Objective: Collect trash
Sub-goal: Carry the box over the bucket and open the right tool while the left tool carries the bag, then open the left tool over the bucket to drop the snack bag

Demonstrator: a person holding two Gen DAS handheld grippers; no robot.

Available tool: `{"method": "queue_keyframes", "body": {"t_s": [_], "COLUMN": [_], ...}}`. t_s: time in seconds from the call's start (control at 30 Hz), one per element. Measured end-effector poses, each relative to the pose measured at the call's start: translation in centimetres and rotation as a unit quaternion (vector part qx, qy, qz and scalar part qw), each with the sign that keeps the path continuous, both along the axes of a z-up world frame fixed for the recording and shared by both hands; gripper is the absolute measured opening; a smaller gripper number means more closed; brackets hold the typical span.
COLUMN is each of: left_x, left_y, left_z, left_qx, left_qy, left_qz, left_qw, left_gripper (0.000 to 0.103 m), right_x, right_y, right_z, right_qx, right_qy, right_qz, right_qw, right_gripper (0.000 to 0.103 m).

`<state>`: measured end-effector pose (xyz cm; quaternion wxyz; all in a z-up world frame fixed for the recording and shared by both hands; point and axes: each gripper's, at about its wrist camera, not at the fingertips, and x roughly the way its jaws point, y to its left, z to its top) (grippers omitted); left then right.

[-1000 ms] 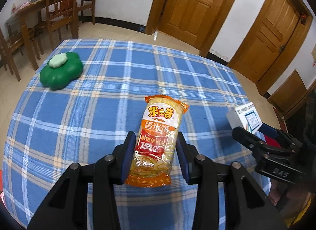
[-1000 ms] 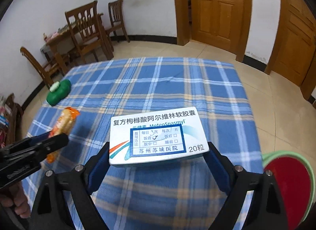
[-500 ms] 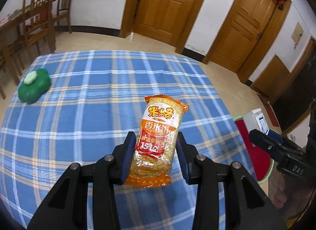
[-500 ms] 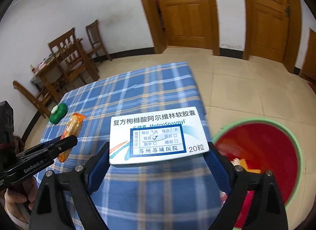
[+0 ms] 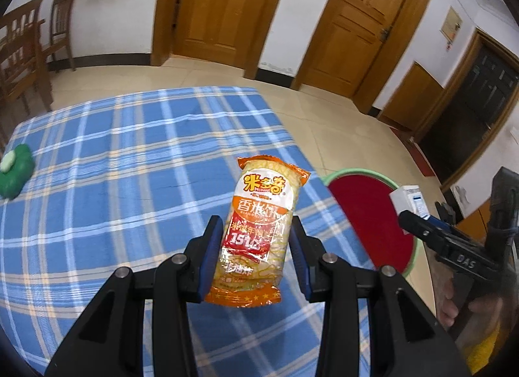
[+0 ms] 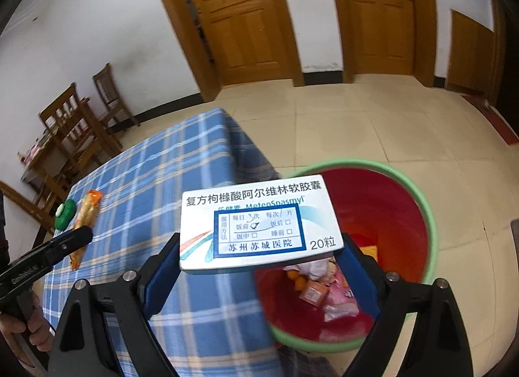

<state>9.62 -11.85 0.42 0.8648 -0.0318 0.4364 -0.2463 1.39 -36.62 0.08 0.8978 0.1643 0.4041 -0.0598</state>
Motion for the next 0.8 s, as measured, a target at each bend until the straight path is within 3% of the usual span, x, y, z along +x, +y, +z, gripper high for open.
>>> {"method": "queue_keyframes", "body": {"t_s": [0.43, 0.6, 0.8], "left_x": [-0.5, -0.4, -0.4], "left_y": [-5.3, -7.1, -8.8], "left_z": [-0.2, -0.3, -0.9], "left_qx": [0.016, 0.019, 0.022], "left_qy": [0.0, 0.0, 0.004], "left_qz": [-0.059, -0.076, -0.097], "left_qw": [0.9982, 0.9969, 0.9951], "left_gripper": [0.041, 0.041, 0.041], "right_x": [-2.2, -2.6, -3.4], "right_y": [-4.0, -5.4, -6.6], "right_z": [-2.9, -3.7, -3.7], "right_qx": [0.021, 0.031, 0.038], "right_qy": [0.026, 0.031, 0.024], "right_qz": [-0.06, -0.083, -0.095], "right_qw": [0.998, 0.996, 0.994], "right_gripper": [0.094, 0.101, 0.102]}}
